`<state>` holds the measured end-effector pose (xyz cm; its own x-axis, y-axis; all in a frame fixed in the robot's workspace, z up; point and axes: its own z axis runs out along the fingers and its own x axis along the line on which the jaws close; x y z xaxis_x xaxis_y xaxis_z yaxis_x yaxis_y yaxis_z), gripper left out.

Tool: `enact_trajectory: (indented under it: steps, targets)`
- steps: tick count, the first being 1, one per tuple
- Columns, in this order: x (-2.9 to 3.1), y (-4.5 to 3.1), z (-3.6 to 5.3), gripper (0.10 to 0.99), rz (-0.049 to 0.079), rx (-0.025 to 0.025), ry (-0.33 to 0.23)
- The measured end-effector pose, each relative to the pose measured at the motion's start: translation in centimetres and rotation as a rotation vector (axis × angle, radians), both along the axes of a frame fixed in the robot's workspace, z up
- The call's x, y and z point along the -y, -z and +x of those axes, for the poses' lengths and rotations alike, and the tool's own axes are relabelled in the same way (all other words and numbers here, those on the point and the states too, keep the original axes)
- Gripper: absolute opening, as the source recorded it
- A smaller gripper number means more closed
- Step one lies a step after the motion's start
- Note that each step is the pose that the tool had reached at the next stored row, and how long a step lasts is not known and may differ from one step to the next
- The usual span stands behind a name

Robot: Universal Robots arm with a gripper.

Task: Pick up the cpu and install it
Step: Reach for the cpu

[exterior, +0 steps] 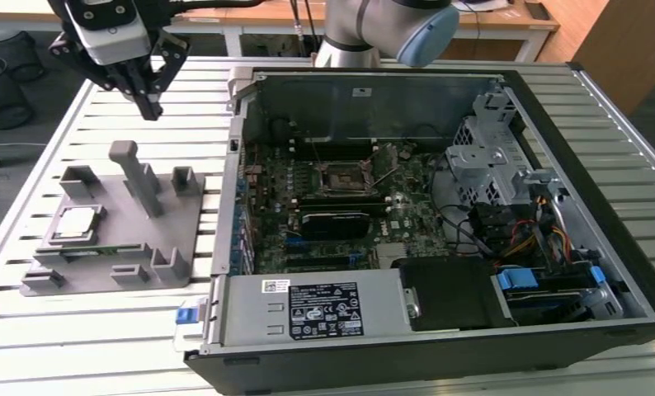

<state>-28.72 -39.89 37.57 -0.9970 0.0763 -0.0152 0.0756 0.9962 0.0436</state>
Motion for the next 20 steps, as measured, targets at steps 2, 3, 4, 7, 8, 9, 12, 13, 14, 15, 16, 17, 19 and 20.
enact_trajectory:
  steps: [2,3,4,7,8,9,12,13,14,15,16,17,19,20]
  targets:
    - [0.00,0.02,-0.16,0.106,0.000,0.0000,0.000]
    - [0.00,0.03,-0.24,0.106,0.000,0.0000,0.000]
    - [0.00,0.03,-0.32,0.106,0.000,-0.0001,0.000]
    - [0.00,0.05,-0.53,0.106,0.000,-0.0002,0.000]
    - [0.00,0.06,-0.61,0.106,0.000,-0.0002,0.000]
    - [0.00,0.07,-0.67,0.106,0.000,-0.0003,0.000]
    - [0.00,0.09,-0.89,0.106,0.000,-0.0004,0.000]
    - [0.00,0.10,-0.97,0.106,0.000,-0.0004,0.000]
    - [0.00,0.11,-1.04,0.106,0.000,-0.0004,0.000]
    - [0.00,0.11,-1.11,0.106,0.000,-0.0004,0.000]
    - [0.00,0.12,-1.18,0.106,0.000,-0.0005,0.000]
    - [0.00,0.13,-1.24,0.106,0.000,-0.0005,0.000]
    - [0.00,0.15,-1.37,0.106,0.000,-0.0007,0.000]
    - [0.00,0.16,-1.43,0.106,0.000,-0.0007,0.000]
